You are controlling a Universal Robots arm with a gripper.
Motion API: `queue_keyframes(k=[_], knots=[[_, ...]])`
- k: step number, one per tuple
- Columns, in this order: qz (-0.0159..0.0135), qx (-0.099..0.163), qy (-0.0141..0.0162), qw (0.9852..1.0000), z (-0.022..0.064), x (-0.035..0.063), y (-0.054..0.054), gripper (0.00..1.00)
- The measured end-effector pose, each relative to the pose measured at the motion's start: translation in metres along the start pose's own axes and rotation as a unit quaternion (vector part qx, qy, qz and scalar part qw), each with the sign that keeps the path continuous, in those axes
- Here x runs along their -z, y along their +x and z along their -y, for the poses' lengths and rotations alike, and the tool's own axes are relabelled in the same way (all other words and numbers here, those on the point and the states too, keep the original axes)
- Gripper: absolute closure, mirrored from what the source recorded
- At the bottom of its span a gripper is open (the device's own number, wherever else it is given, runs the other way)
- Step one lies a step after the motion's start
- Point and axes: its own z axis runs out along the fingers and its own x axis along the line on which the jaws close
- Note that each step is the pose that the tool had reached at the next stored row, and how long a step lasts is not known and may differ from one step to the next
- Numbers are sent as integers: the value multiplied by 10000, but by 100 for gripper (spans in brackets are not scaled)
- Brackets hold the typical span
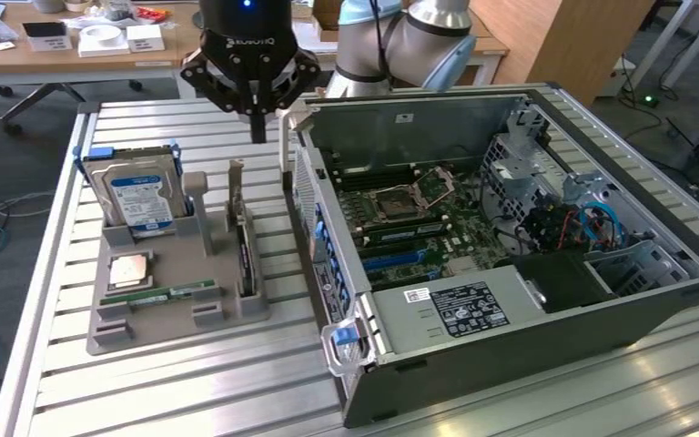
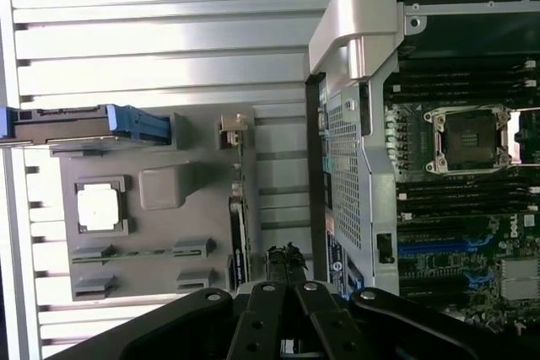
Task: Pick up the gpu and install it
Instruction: 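Reach for the gpu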
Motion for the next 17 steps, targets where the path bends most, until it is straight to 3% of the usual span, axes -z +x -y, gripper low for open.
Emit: queue_keyframes(k=[17], knots=[[-1, -1, 2, 10000, 16, 4, 215, 89]])
